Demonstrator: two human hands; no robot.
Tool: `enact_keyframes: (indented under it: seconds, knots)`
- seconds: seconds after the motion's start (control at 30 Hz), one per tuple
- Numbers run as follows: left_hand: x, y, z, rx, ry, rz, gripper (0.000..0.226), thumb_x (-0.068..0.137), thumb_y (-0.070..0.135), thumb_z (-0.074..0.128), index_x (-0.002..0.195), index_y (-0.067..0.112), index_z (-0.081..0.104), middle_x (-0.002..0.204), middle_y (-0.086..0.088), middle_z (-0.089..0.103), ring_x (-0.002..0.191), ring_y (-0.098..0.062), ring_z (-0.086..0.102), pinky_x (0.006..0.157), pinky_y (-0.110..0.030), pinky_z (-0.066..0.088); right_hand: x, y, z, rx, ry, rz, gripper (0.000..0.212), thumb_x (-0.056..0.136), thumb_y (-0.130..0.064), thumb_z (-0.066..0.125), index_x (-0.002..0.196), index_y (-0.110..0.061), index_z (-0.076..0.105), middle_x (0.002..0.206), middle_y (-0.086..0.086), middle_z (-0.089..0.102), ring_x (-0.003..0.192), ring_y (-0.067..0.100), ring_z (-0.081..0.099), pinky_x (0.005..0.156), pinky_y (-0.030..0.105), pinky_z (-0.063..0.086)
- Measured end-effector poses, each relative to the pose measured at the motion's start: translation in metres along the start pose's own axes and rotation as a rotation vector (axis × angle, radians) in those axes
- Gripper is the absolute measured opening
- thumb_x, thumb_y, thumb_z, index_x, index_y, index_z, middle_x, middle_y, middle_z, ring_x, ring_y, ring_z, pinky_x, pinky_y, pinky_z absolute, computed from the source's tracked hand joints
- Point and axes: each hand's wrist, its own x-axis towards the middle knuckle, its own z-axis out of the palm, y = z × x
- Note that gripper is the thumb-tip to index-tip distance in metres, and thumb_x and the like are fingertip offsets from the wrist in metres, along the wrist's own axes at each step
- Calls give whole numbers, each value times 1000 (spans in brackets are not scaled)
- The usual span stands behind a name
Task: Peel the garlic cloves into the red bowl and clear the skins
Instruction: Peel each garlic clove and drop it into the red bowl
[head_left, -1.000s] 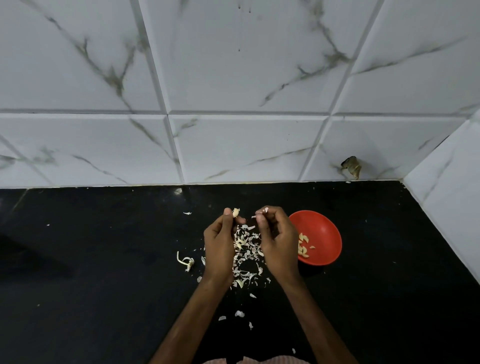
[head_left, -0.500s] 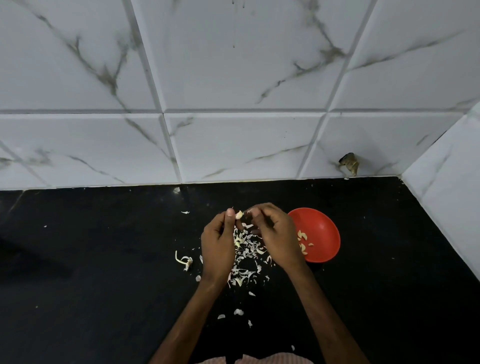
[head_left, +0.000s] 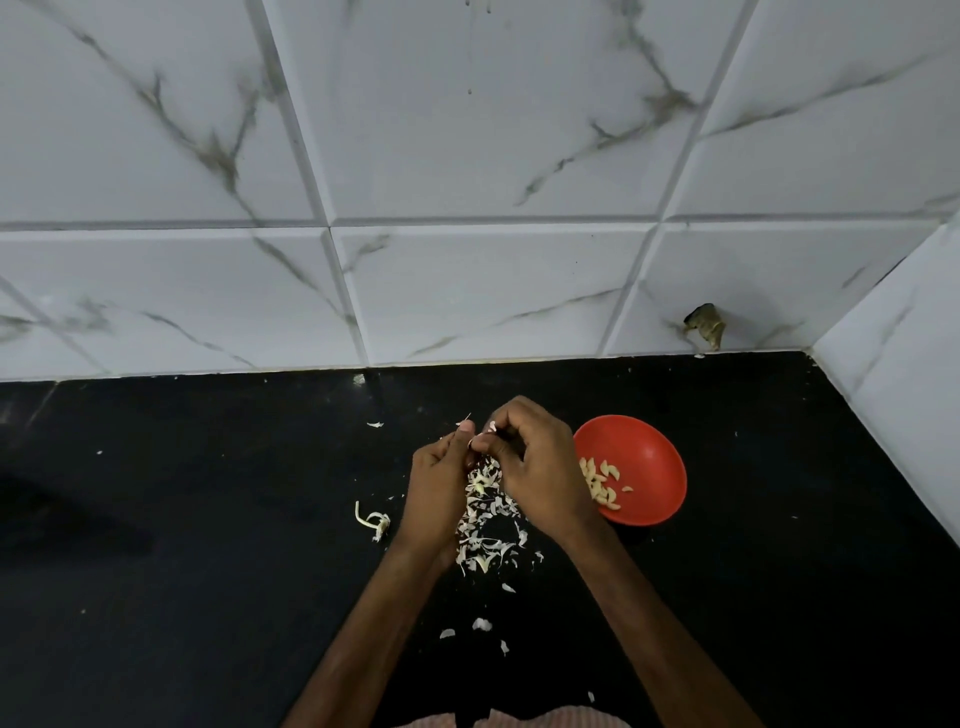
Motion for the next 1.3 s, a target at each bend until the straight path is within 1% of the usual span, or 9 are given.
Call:
enact_keyframes:
  seconds: [0.1,0.23,0.43,0.63,0.8,0.9,1.0,1.1,1.3]
  knots:
    - [2,0,-3,6,-54,-64,58,107,27,46,53,26,67,50,12,53,48,3,52,49,-8,40,-3,3,-2,-232,-85,-94,11,98,-13,63,91,-5,60,91,-2,57,73,10,55,62,33,50]
    - [3,-5,-4,176,-36,86,45,108,27,45,73,7,66,72,-8,65,73,-15,61,71,-34,50,-11,1,10,-477,-50,-40,19,104,-17,48,86,-15,54,84,-12,48,68,6,45,57,31,40]
    - [3,-19,-21,884,48,453,37,104,40,40,75,21,54,76,10,44,65,-10,49,53,-24,34,-5,-1,13,127,-156,564,45,108,-23,42,65,-12,54,59,-3,47,59,13,40,66,40,34]
    - [5,1,-14,240,-28,186,40,106,28,47,72,11,63,62,10,51,59,-1,47,58,-15,39,-4,-5,9,-6,-11,152,20,97,-27,65,87,-12,73,81,-9,66,77,4,64,69,20,51]
    - [-6,8,-10,-76,-15,-75,53,105,31,48,54,27,60,54,14,39,47,-1,36,44,-11,30,-3,-7,13,28,83,56,8,87,-12,76,91,-6,72,89,-5,67,83,9,66,75,26,56]
    - [-7,10,-11,-40,-26,-152,53,104,37,49,52,28,56,56,11,36,51,-3,32,44,-16,28,-7,-7,12,-184,18,-24,8,95,-13,68,97,-5,66,97,-3,63,83,6,62,69,27,53]
    - [-3,8,-16,143,-136,42,49,108,31,43,64,23,65,59,11,48,55,-1,43,56,-17,38,-9,-6,11,-492,5,-123,18,102,-24,49,98,-9,59,97,-2,58,77,6,53,57,24,44]
    - [6,5,-26,429,-202,135,39,106,34,42,79,12,61,68,10,53,67,-7,49,68,-37,42,-9,-8,12,-590,28,-135,35,102,-31,32,93,-10,59,93,0,56,76,13,57,51,29,46]
    - [2,-1,-20,491,-171,212,36,106,37,37,85,16,57,72,10,56,68,-6,51,65,-34,45,-7,-4,12,-556,92,-153,31,104,-23,44,83,-7,59,79,1,55,61,13,50,48,27,36]
